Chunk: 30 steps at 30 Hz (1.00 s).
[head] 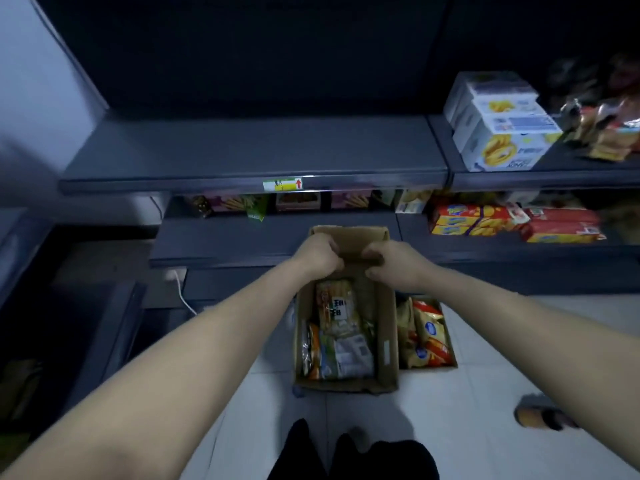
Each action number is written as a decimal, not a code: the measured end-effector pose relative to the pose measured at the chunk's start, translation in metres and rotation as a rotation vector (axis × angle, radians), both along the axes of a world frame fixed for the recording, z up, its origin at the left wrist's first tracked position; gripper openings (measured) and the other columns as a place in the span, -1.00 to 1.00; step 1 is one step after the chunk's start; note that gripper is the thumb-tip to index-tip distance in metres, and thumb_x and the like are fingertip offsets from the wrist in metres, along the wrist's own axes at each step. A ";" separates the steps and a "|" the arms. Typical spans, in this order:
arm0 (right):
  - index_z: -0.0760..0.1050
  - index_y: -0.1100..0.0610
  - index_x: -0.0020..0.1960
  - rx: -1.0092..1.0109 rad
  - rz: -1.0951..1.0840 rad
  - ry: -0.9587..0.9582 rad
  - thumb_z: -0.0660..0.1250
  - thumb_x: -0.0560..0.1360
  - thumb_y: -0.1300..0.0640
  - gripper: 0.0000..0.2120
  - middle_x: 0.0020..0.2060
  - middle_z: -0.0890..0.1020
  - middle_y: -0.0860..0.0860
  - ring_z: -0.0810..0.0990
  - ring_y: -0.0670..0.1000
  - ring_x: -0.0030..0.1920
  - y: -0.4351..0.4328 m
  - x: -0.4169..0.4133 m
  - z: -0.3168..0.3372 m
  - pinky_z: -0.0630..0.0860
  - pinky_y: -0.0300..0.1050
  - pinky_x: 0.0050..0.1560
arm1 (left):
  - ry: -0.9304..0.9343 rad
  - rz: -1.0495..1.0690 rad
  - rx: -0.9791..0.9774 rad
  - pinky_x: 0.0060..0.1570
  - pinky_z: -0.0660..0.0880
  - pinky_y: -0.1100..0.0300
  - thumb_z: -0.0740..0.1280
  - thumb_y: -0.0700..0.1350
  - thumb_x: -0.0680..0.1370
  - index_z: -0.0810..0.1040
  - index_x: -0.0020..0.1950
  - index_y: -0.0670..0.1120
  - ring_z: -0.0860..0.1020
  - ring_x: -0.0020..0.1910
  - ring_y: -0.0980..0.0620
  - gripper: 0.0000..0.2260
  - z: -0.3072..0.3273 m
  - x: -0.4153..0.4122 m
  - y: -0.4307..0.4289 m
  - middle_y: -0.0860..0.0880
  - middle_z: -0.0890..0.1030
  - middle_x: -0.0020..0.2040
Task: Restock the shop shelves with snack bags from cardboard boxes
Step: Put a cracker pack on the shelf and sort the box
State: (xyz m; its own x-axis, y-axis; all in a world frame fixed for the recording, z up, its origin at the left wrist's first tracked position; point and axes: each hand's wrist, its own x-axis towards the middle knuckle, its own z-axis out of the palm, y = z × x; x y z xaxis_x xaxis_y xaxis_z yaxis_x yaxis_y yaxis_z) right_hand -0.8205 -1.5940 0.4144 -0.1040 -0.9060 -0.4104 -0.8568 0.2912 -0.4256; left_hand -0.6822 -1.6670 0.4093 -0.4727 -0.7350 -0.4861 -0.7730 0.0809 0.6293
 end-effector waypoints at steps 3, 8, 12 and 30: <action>0.37 0.16 0.40 0.075 -0.015 0.007 0.30 0.53 0.14 -0.55 0.34 0.47 0.10 0.45 0.09 0.32 0.010 0.008 -0.017 0.40 -0.10 0.25 | -0.099 -0.058 0.093 -0.09 0.38 0.15 0.33 -0.21 0.53 0.50 0.03 -0.16 0.46 -0.03 -0.01 -0.90 -0.031 0.006 0.010 -0.10 0.48 -0.02; 0.46 0.21 0.29 0.157 -0.082 -0.002 0.31 0.50 0.18 -0.64 0.23 0.55 0.16 0.52 0.14 0.22 0.020 0.018 -0.050 0.46 0.02 0.25 | -0.205 -0.067 0.236 -0.25 0.42 0.20 0.38 -0.21 0.50 0.58 -0.05 -0.29 0.51 -0.07 -0.04 -0.86 -0.081 0.022 0.027 -0.16 0.53 -0.08; 0.42 0.21 0.32 0.205 -0.113 -0.026 0.27 0.53 0.18 -0.63 0.26 0.52 0.16 0.49 0.15 0.25 0.027 0.024 -0.076 0.46 -0.01 0.24 | -0.225 -0.033 0.291 -0.27 0.38 0.21 0.38 -0.20 0.50 0.53 0.14 -0.38 0.54 0.20 -0.17 -0.69 -0.105 0.028 0.035 -0.30 0.56 0.19; 0.38 0.18 0.38 0.351 -0.196 -0.128 0.24 0.55 0.20 -0.60 0.32 0.48 0.12 0.46 0.09 0.31 0.044 -0.007 -0.165 0.42 -0.12 0.23 | -0.186 0.437 0.534 0.16 0.48 0.11 0.34 -0.21 0.54 0.35 0.37 -0.25 0.49 0.26 -0.18 -0.58 -0.212 0.005 0.053 -0.22 0.48 0.30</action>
